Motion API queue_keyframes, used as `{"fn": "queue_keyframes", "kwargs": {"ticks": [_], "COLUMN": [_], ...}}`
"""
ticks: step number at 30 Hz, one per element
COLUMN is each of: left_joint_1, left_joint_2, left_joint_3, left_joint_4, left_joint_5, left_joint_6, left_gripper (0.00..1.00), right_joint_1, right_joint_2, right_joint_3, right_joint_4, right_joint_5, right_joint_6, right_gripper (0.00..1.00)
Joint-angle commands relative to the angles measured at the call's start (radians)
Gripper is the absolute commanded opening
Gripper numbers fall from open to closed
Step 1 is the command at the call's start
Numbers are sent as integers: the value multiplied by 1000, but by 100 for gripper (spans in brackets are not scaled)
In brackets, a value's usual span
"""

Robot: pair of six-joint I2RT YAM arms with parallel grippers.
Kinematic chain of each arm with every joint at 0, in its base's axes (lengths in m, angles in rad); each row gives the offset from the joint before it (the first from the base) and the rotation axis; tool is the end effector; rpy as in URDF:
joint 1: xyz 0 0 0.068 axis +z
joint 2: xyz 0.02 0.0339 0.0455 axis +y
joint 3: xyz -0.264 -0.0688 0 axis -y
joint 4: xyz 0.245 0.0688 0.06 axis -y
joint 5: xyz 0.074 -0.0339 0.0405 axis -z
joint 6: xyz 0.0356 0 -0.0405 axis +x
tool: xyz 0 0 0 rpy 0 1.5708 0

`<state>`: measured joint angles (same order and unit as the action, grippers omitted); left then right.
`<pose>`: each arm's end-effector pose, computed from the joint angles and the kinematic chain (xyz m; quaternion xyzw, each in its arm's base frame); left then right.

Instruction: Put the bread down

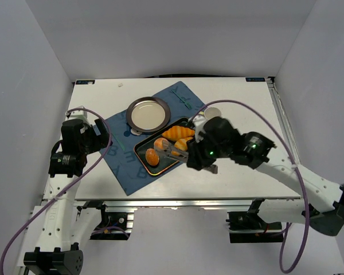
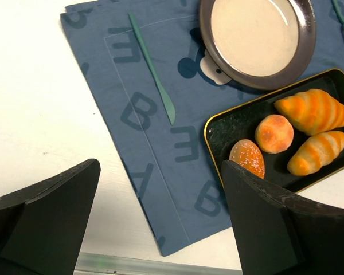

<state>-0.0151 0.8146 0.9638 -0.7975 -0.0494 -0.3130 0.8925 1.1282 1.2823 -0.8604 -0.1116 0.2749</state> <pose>0.1596 -0.0007 0.3351 -0.1437 0.8837 -0.0508 0.4426 0.1369 0.1761 0.3780 -0.2978 0.8566 0.2728 0.3211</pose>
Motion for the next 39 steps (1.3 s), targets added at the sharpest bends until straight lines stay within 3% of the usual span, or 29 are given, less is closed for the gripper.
{"fn": "queue_keyframes", "kwargs": {"ticks": [1,6,10,28,39], "left_joint_1": [0,0,0,0,0], "left_joint_2": [-20,-31,-31,-32,-37], "left_joint_3": [13,13,15,-16,-27], "left_joint_4": [-15,-25,-31,-11,-9], "left_joint_5": [-44,-53,-47,-21,-17], "left_joint_6": [-15,-14,-9,-9,-8], "left_gripper": [98,98,98,98,98], "right_joint_1": [187,333,367,367,367], "right_joint_2": [41,128,189,367,424], "right_joint_3": [0,-3,2,0,-21], "right_joint_4": [84,110,124,256,267], "right_joint_5": [249,485,546,524,486], "right_joint_6": [127,277,314,317,326], "right_gripper": [48,47,47,49,56]}}
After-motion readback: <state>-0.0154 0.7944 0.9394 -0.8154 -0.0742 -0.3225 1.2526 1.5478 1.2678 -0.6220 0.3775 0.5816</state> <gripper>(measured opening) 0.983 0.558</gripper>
